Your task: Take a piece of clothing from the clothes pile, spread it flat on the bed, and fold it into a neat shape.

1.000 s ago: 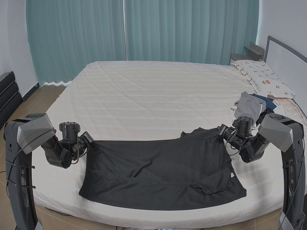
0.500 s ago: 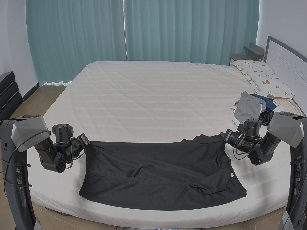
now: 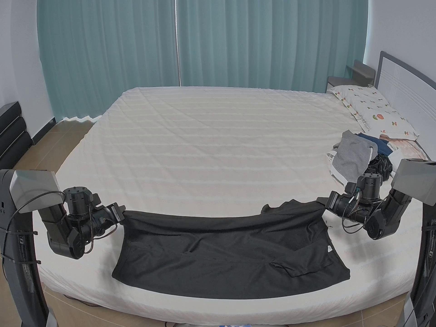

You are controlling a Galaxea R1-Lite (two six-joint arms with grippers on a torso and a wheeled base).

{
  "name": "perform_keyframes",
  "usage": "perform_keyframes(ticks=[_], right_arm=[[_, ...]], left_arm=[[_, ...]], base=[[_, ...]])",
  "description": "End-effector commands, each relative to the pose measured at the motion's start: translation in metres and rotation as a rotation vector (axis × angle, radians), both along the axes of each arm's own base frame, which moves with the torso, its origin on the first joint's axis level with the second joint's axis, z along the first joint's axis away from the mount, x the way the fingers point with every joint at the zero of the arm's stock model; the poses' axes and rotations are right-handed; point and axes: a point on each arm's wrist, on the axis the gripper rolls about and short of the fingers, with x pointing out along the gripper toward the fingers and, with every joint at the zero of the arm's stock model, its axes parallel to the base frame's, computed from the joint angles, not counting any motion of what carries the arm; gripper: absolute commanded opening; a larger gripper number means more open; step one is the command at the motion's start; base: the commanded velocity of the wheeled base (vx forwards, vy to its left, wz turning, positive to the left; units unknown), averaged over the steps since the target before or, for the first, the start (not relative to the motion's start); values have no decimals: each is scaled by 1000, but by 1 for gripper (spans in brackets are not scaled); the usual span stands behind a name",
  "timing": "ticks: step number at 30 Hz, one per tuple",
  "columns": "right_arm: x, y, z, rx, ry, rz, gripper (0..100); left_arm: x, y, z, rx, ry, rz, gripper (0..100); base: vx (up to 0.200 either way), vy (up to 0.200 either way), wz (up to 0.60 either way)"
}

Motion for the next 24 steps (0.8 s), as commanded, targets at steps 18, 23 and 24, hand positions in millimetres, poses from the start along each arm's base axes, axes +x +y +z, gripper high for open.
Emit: perform_keyframes(ticks=[18, 23, 24], right_arm=[[-37, -15, -19, -119, 105, 65, 0], [-43, -12, -27, -138, 135, 93, 0], [-44, -12, -28, -144, 138, 96, 0]], left_arm=[[-37, 30, -15, 66, 43, -192, 0], [-42, 30, -25, 115, 62, -223, 0], [-44, 30, -26, 126, 66, -230, 0]], base=[[0, 0, 0], [0, 0, 0], [0, 0, 0]])
